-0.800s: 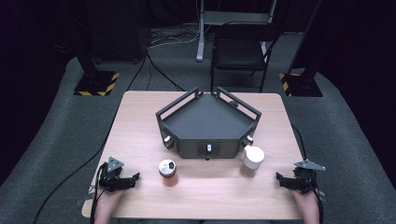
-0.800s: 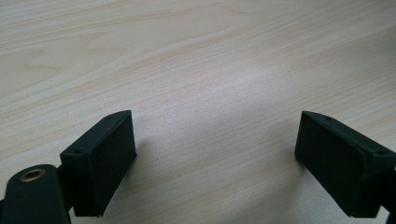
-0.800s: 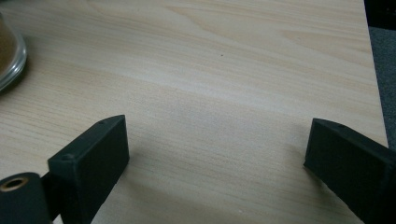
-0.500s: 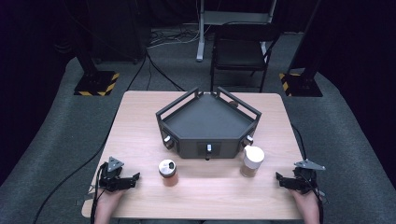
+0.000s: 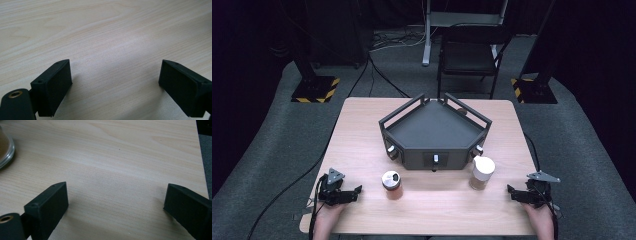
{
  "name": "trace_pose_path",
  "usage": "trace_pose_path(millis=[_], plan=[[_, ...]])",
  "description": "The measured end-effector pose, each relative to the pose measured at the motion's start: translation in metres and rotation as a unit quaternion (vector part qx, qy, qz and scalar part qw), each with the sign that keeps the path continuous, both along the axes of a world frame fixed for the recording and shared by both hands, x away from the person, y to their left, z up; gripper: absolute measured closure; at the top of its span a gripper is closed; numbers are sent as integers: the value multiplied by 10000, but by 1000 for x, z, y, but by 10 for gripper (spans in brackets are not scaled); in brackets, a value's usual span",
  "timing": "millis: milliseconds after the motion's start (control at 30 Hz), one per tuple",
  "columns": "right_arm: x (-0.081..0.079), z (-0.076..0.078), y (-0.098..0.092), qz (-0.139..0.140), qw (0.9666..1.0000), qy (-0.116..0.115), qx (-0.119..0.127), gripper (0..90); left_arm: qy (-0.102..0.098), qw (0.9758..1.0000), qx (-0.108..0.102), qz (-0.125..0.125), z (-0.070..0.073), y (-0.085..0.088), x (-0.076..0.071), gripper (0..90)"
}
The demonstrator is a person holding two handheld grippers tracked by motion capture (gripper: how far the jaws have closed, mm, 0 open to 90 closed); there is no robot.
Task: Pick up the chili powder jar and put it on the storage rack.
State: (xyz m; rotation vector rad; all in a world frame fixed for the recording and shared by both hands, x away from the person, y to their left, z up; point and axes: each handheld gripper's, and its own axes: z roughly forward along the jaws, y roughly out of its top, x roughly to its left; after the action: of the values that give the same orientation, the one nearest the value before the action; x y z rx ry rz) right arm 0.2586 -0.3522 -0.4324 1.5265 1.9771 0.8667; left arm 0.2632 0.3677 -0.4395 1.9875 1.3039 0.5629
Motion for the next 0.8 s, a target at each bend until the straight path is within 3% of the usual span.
trace_pose_path(millis=[800], plan=[[0,0,0,7,10000,1,-1,40,-63,9994,-265,-203,1,1,-1,117]])
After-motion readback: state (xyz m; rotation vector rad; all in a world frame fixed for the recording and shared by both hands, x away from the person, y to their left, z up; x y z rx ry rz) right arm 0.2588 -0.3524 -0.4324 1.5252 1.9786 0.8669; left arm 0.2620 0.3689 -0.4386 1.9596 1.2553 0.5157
